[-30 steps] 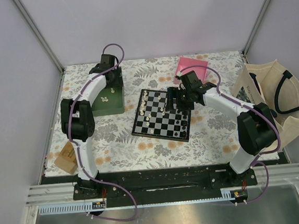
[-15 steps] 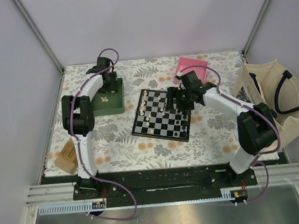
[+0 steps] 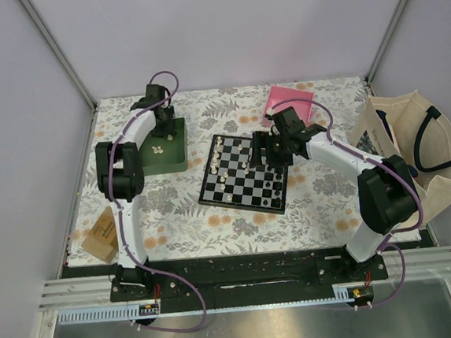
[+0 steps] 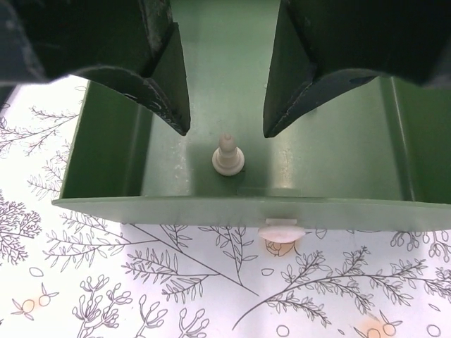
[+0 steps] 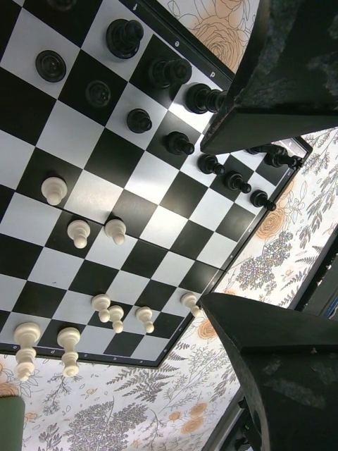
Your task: Set up the chess pieces on the board
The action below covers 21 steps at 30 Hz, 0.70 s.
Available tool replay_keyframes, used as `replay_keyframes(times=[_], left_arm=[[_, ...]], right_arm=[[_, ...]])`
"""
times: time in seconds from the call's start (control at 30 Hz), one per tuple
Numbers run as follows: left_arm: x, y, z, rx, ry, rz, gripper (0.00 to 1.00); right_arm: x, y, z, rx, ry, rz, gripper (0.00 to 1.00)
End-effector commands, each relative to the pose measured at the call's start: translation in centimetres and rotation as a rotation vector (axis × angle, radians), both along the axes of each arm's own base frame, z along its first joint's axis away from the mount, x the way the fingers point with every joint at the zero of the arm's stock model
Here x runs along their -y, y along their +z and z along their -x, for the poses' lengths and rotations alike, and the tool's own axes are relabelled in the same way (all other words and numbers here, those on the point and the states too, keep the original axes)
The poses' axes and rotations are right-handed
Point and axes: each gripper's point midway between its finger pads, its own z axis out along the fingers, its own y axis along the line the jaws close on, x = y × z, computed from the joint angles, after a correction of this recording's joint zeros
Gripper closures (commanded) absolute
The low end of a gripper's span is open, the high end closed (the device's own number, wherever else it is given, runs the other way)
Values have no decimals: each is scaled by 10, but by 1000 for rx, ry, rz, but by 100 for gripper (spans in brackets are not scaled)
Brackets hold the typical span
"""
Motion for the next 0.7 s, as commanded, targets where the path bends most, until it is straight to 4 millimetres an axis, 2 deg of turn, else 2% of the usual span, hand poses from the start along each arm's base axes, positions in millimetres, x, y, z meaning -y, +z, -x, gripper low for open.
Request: replay_keyframes(times=[0.0,0.67], left_arm=[[2,18,-15,53,-7,24,51],[2,9,-17,7,-8,39,63]], right_arm=[[-3,15,-10,40,8,-21,11],[-2,12,-10,37,10,-16,11]])
